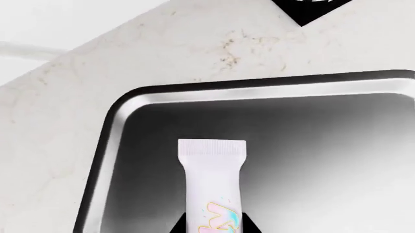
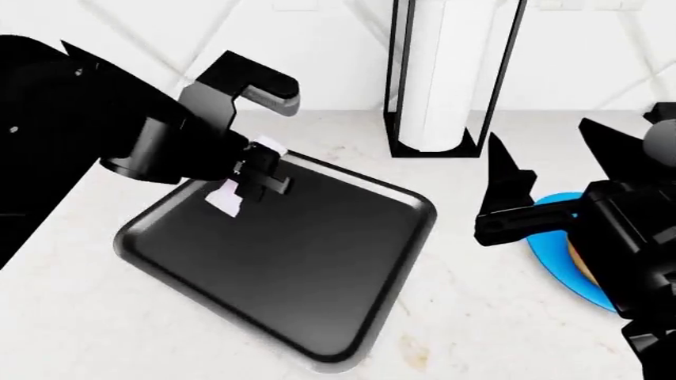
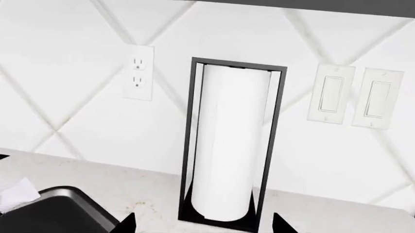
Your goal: Move the dessert items from the plate to the tray.
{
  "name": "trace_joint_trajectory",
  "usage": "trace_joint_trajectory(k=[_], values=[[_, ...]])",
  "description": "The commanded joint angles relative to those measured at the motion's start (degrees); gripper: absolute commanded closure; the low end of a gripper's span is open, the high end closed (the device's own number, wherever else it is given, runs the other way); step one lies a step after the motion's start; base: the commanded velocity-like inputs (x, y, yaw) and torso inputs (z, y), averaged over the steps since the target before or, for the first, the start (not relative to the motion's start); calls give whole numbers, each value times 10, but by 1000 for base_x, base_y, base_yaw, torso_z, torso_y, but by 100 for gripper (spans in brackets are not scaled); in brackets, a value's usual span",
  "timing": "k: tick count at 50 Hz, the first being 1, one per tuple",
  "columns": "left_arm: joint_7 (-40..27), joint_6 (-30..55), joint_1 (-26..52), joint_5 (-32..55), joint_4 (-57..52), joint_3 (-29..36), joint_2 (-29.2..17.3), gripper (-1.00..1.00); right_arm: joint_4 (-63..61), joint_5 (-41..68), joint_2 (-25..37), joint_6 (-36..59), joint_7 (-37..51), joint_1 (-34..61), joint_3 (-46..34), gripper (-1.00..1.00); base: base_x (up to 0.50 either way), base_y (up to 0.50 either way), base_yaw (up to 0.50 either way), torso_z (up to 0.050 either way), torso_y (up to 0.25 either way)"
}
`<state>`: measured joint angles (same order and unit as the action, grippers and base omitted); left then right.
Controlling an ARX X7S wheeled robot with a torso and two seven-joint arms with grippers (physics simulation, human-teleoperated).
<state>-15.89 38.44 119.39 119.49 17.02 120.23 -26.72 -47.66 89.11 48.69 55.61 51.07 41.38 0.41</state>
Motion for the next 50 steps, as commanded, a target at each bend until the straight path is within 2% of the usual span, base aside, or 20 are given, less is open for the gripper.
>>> trace_joint_trajectory(k=[1, 22, 23, 39, 44, 50], values=[[83, 48, -14, -22, 67, 20, 36, 100, 3, -10, -2, -2, -7, -5, -3, -100, 0, 0, 0, 0, 0], [124, 74, -17, -52, 68, 30, 39, 100, 6, -30, -8, -9, -20, -17, -8, -100, 0, 0, 0, 0, 0], [124, 74, -18, -51, 67, 30, 38, -100, 6, -30, -8, -9, -20, -17, -8, -100, 0, 0, 0, 0, 0], [110, 80, 19, -21, 36, 1, 12, -100, 18, 0, 5, 0, 0, 12, -17, -100, 0, 0, 0, 0, 0], [74, 48, 39, 1, -28, -28, -37, -100, 50, 52, 23, 14, 27, 49, -30, -100, 0, 0, 0, 0, 0], [-22, -44, 36, 19, -129, -65, -118, -100, 100, 74, 45, 43, 37, 101, -56, -100, 0, 0, 0, 0, 0]])
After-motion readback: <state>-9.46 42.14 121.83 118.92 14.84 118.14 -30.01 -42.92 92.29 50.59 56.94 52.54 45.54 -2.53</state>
